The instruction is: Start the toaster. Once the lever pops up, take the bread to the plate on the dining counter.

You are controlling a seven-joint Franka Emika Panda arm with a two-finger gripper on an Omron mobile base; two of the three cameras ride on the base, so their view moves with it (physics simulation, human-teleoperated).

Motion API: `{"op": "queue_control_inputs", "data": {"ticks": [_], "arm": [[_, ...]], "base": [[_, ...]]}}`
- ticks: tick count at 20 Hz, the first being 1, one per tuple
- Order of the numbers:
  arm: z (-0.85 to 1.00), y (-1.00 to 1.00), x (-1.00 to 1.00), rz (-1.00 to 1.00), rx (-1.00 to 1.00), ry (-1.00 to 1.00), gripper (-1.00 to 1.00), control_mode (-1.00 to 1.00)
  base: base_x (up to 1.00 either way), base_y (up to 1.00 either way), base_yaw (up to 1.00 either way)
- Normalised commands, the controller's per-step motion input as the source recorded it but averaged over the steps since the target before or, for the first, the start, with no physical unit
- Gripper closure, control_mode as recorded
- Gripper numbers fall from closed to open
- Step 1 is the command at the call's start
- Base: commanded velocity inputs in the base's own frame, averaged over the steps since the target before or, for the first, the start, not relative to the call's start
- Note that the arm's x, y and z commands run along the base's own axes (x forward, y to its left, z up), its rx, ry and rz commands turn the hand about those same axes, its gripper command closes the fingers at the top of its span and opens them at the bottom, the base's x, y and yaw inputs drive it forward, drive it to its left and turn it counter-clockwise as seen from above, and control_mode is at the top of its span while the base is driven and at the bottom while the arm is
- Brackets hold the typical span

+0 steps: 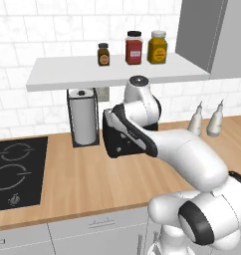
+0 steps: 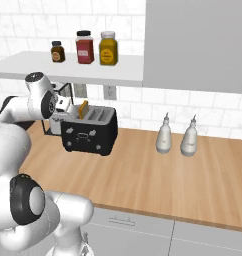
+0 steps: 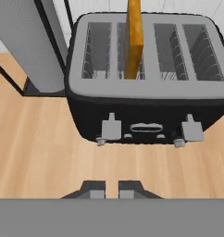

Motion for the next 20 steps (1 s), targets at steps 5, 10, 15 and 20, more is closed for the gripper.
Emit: {"op": "queue_control_inputs", "data": {"ticks": [5, 10, 15, 20], "arm": [[-0.44, 0.14, 0.42, -0.02, 0.00, -0.04, 1.00, -1.00], [-0.19, 0.00, 0.53, -0.08, 0.00, -0.01, 1.00, -1.00], [-0.25, 0.03, 0.36, -0.08, 0.00, 0.00, 1.00, -1.00], [-0.25, 0.00, 0.15, -0.11, 0.00, 0.00, 1.00, -1.00]], "base": [[0.00, 0.00, 0.00], [0.00, 0.00, 0.00], [0.00, 0.00, 0.00], [0.00, 0.00, 0.00]]}}
